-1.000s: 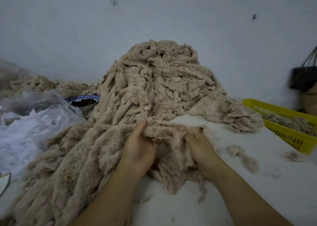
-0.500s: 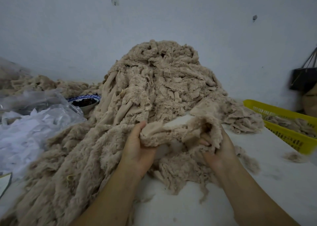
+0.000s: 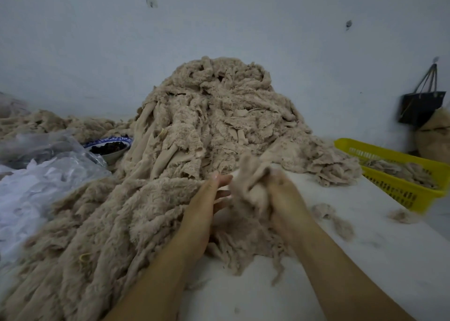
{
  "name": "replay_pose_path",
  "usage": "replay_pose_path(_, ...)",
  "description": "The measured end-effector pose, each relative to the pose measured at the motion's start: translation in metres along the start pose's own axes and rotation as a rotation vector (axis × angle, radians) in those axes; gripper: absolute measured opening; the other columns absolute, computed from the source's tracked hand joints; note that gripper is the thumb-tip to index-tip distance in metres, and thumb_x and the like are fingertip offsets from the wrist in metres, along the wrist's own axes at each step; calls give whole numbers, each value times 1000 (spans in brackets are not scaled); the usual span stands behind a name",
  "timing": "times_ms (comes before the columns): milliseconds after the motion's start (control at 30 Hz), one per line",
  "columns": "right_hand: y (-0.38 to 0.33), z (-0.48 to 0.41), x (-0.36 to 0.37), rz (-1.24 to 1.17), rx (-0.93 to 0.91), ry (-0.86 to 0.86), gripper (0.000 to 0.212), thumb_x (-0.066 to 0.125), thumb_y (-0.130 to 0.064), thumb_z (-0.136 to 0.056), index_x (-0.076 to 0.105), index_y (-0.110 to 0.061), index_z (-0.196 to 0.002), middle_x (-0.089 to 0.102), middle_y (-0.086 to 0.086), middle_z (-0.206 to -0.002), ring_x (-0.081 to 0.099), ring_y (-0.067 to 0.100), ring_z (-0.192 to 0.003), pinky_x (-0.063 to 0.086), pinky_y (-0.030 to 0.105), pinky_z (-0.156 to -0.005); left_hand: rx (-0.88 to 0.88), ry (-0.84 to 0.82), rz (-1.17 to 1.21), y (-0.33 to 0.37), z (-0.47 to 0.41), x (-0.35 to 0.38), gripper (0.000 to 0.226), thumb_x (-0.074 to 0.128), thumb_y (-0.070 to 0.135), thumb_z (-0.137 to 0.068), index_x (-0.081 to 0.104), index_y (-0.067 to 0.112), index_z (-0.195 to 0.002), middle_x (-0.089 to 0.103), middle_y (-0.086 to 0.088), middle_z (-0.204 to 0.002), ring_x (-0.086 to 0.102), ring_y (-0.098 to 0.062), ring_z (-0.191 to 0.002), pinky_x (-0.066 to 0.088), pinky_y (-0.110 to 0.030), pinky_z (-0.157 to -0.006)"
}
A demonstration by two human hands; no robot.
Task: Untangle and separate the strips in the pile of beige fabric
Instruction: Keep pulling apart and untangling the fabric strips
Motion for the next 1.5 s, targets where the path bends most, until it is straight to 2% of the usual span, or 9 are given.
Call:
replay_pose_path(133,3,-8,-42,-657,84,209,44,56,-58,-91,61,-18,-108,57,14,-106,59,20,-108,56,32,-79,53,-97,-427,-6,6,19,17,60,55,-91,65,50,-106,62,32,-110,56,19,-98,45,-7,-78)
replay_pose_path(333,1,-5,-59,999,21,357,42,46,-38,-98,53,-15,-133,40,14,-144,38,26,-129,35,40,-104,95,-329,-1016,-34,3,35,48,54,19,-94,49,30,-140,36,12,-141,22,-6,-133,16,-14,-106)
replay_pose_path(467,23,-7,-43,1226,126,125,42,49,-38,-100,56,-14,-133,54,11,-138,47,31,-125,37,34,-101,85,-184,-924,-24,0,21,33,48,11,-96,65,27,-119,46,13,-129,32,-9,-131,18,-9,-102)
replay_pose_path(600,10,1,6,605,-65,-44,18,53,-36,-101,66,-26,-93,67,-5,-108,64,6,-86,44,7,-67,8,-82,-542,-8,4,20,18,54,64,-87,64,50,-82,67,28,-88,60,12,-86,39,1,-67)
replay_pose_path(733,23,12,18,155,92,-99,20,63,-40,-93,69,-28,-79,73,8,-93,69,23,-86,56,41,-78,-65,-21,-284,-10,7,12,19,64,50,-90,71,35,-99,73,27,-84,67,9,-78,45,-4,-59)
replay_pose_path(967,28,5,-16,82,107,215,31,57,-41,-98,51,-21,-75,56,11,-83,55,25,-79,45,43,-70,-37,-38,-55,2,12,18,21,53,31,-101,74,30,-105,76,0,-101,73,-18,-95,60,-35,-82)
replay_pose_path(1167,40,2,-59,-129,203,492,18,44,-22,-104,49,-17,-87,54,8,-71,48,18,-55,40,29,-48,-91,157,385,8,6,-13,23,61,26,-92,81,18,-85,76,-12,-90,73,-21,-77,57,-28,-59)
replay_pose_path(1333,37,-3,-38,42,131,307,22,49,-26,-102,52,-14,-84,64,-1,-58,59,12,-51,46,32,-54,-114,116,665,5,0,-11,45,63,36,-84,66,13,-123,73,-8,-113,71,-20,-100,56,-33,-82)
replay_pose_path(1500,28,-6,-35,492,67,261,23,52,-32,-96,47,-11,-88,49,9,-97,53,19,-77,47,36,-68,-46,135,841,9,-2,-27,35,67,21,-81,67,13,-116,75,-4,-102,72,-13,-87,57,-22,-71)
Point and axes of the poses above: each hand's wrist, its own z-axis away from the middle knuckle, its own x-axis out of the palm, y = z × x, the point moved 10 cm from there along -z, towards the middle knuckle
